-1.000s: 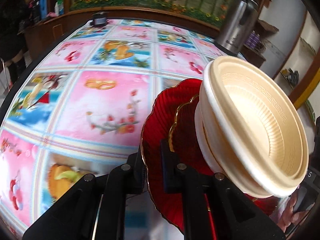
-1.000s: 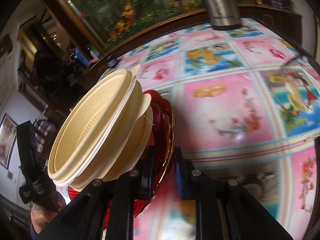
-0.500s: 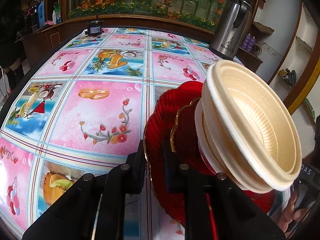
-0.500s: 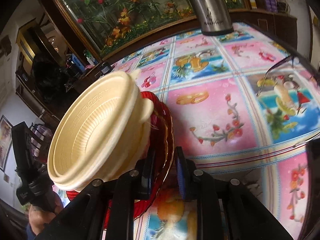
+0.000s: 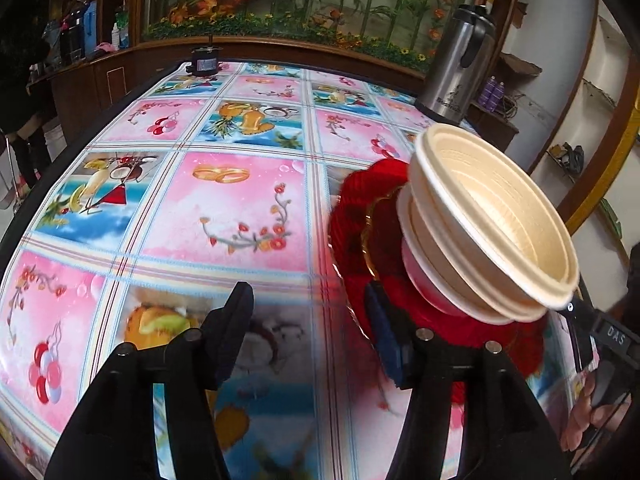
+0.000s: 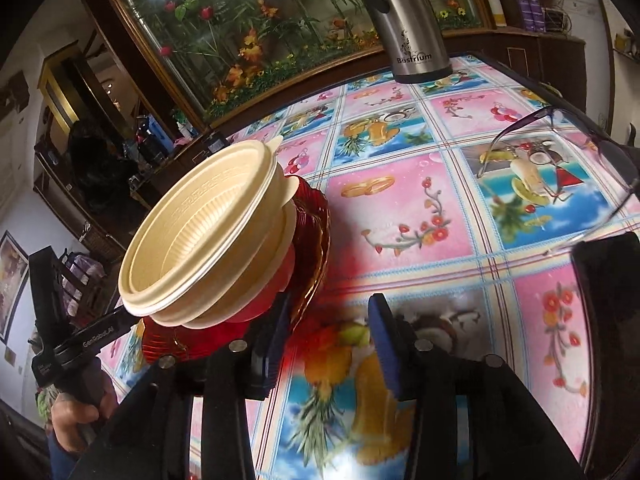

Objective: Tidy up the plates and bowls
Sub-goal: 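Lower the stack onto the tablecloth and open both grippers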

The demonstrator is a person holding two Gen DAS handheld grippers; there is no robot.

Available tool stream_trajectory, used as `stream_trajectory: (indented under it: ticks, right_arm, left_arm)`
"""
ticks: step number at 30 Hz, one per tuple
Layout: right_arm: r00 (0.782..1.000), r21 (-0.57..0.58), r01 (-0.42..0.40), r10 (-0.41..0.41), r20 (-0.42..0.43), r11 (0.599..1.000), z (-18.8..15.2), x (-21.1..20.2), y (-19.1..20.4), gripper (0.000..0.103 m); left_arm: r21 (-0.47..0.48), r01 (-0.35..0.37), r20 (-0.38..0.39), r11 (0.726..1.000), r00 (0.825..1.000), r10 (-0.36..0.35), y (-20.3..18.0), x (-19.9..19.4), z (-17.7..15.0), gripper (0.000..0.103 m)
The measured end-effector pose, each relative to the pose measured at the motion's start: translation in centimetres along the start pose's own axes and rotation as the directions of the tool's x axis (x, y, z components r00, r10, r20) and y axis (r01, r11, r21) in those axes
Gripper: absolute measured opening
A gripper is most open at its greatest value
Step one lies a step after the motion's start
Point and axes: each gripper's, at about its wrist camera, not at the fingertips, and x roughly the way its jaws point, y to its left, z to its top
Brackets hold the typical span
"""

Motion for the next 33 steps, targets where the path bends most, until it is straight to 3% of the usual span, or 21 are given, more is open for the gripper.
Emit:
stream_trajectory:
  ticks: [3,7,11,12,15,22,33]
  right_arm:
    - [1.000,-0.013,-0.002,0.002,0.014,1.000,-0.6,-0.7,0.4,0.043]
    - [0.999,-0.021,-0.006,0.006,0.036,1.000,-1.5,-1.5,0.9,0.043]
    - [0.998,-0.009,-0.019,0.019,0.054,1.000,-2.2,-1.7,1.0,0.043]
    - [0.998,-0.005,-0.017,0.018,0.060,1.000,-2.4,-1.7,0.9,0.043]
    - [0.997,0.008,-0.025,0.025,0.072,1.000,-2.8,-1.9,0.9,0.043]
    - [0.997,0.008,-0.034,0.033,0.070,0.999,-3.0,-1.8,1.0,0.046]
    - [0.999,-0.004,-0.018,0.018,0.037,1.000,-3.0,-1.2,1.4,0.062]
  left_arm:
    - [0.034,0.003,0.024,0.999,1.000,-0.004,-0.6,-1.1,-1.0,0.057]
    - [0.062,0.019,0.040,0.998,0.999,-0.021,-1.2,-2.0,-2.0,0.066]
    - [0.064,0.047,0.062,0.997,0.997,-0.051,-1.2,-2.8,-2.5,0.066]
    - [0.065,0.041,0.067,0.997,0.997,-0.046,-1.1,-3.0,-2.6,0.067]
    - [0.050,0.012,0.097,0.999,0.995,-0.017,-1.1,-3.7,-3.2,0.081]
    - [0.061,-0.113,0.127,0.992,0.986,0.105,-1.6,-3.9,-3.4,0.087]
    - [0.071,-0.102,0.130,0.992,0.987,0.092,-1.3,-4.0,-3.6,0.088]
